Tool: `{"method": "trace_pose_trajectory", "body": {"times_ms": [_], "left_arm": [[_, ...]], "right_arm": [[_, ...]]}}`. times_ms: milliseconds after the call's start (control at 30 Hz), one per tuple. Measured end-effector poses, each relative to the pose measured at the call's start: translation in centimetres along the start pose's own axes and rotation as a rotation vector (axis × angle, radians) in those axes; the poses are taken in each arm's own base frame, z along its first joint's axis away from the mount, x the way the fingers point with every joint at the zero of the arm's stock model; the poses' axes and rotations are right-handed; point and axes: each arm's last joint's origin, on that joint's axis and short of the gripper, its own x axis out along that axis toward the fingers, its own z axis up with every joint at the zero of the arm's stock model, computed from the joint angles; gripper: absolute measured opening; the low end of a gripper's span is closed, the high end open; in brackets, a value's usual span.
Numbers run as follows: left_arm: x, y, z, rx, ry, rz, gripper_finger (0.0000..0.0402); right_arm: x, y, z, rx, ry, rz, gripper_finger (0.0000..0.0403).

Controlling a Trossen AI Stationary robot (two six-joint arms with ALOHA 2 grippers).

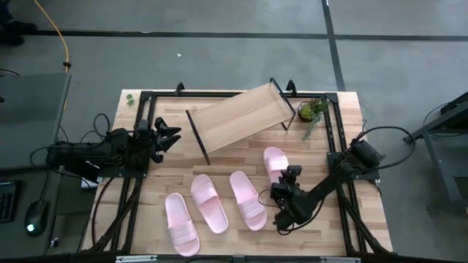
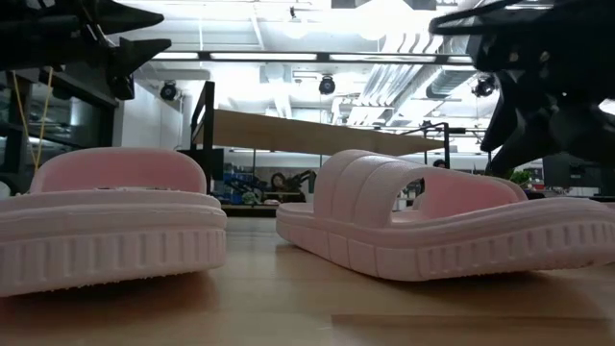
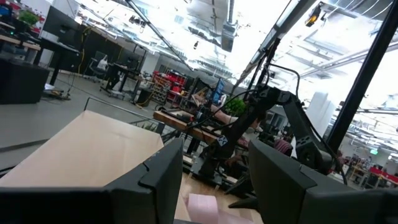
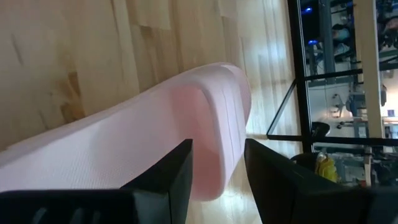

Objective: Pick and place slides into the shelf
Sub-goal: Put the pink slipper on the shelf

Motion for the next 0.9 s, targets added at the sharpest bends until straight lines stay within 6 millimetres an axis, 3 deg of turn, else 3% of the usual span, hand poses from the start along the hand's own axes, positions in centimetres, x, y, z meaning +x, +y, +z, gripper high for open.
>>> {"method": "trace_pose_trajectory", "body": {"times_ms": [500,900], "left_arm": [[0.0,0.0,0.0,0.000,0.000,0.000,0.0166],[0.0,0.0,0.0,-0.001,0.000,0.000,0.0166]], "right_arm": [[2.3,0.5,-1.4,-0.001,0.020,-0.026,0.0136],[4.1,-0.2,-0.4,0.032,0.037,-0.032,0.0136]]}}
